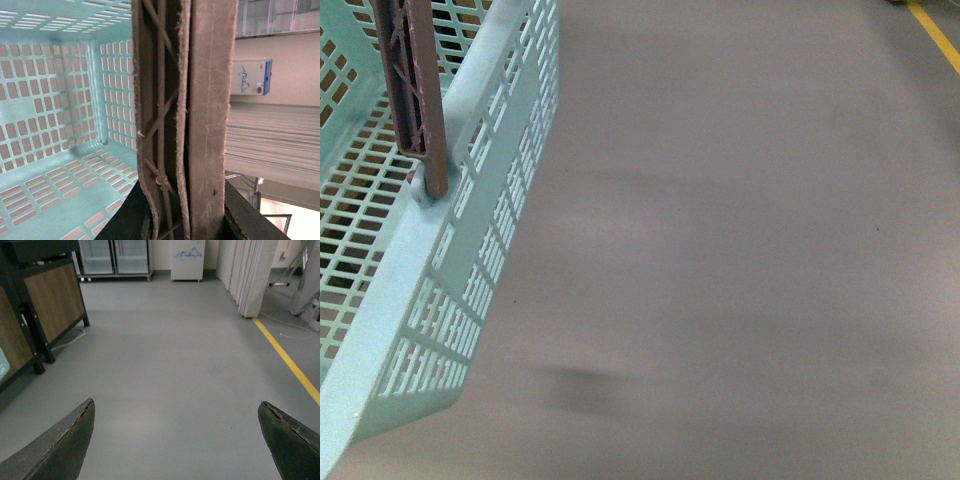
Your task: Pick lemon and mango into basket
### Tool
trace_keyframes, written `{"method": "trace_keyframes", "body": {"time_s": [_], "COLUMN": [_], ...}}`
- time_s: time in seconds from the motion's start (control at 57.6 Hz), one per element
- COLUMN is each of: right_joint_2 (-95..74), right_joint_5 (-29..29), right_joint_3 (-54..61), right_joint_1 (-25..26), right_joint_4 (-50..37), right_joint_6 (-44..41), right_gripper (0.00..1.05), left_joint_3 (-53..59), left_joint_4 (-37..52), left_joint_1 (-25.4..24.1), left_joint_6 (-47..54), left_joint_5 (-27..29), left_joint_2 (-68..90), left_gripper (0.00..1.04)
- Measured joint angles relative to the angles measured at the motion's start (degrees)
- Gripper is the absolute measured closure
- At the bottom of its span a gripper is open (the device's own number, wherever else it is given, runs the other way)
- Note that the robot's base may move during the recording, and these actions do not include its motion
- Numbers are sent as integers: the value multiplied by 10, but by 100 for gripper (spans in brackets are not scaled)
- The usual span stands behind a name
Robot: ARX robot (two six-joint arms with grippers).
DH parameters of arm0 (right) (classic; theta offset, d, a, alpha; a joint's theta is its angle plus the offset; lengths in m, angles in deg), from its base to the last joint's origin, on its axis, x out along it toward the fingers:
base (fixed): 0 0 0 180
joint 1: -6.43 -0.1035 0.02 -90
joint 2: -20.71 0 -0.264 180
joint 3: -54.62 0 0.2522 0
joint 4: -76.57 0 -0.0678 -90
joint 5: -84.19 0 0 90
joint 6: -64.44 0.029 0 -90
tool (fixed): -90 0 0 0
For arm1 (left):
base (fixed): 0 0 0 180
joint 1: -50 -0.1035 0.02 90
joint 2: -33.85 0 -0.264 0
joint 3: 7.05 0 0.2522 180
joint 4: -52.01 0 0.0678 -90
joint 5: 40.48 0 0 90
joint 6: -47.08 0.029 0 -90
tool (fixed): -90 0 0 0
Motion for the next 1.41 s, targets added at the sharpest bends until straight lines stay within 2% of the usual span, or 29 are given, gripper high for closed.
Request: {"method": "trace_keyframes", "body": {"time_s": [1.405], "right_joint_2": [0], "right_joint_5": [0], "right_joint_3": [0], "right_joint_1": [0], "right_joint_4": [0], "right_joint_6": [0], "right_gripper": [9], "left_joint_3": [0], "left_joint_4": [0], "left_joint_1": [0], "left_joint_6": [0], "left_joint_5": [0], "left_joint_2": [0], "left_gripper": [85]}}
